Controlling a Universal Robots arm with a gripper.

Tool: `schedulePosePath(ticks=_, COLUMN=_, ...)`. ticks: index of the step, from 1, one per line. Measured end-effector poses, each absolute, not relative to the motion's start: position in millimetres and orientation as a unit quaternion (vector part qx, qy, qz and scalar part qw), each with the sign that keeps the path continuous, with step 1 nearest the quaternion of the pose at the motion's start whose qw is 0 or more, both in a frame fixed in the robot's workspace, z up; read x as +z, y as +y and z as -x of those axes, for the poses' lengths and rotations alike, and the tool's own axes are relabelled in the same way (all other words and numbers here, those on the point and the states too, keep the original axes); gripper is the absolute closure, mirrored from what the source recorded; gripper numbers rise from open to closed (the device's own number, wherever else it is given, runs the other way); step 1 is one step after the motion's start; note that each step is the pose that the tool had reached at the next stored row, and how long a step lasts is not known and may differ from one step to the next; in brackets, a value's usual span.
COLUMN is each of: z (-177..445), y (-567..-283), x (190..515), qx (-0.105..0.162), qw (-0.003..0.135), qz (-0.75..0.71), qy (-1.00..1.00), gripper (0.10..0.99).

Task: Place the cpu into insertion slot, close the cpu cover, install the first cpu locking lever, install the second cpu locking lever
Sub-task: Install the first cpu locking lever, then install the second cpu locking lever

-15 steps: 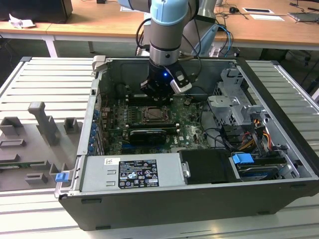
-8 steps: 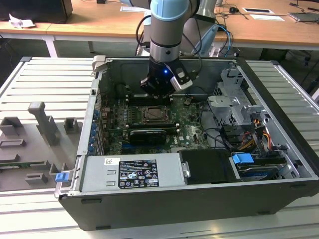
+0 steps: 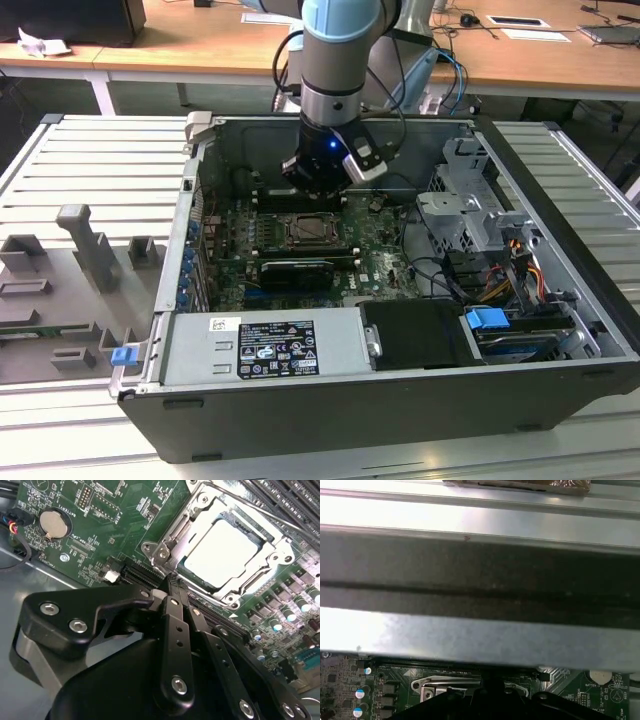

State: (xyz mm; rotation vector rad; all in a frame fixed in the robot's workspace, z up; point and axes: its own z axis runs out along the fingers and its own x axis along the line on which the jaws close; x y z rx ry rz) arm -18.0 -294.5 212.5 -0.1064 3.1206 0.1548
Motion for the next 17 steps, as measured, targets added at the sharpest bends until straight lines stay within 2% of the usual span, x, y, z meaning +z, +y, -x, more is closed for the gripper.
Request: schedulePosePath(ticks=17, z=18.0, y=-304.6, x=212.9, qx=0.049, qw=0.008, qz=0.034, qy=0.998, gripper=0.98)
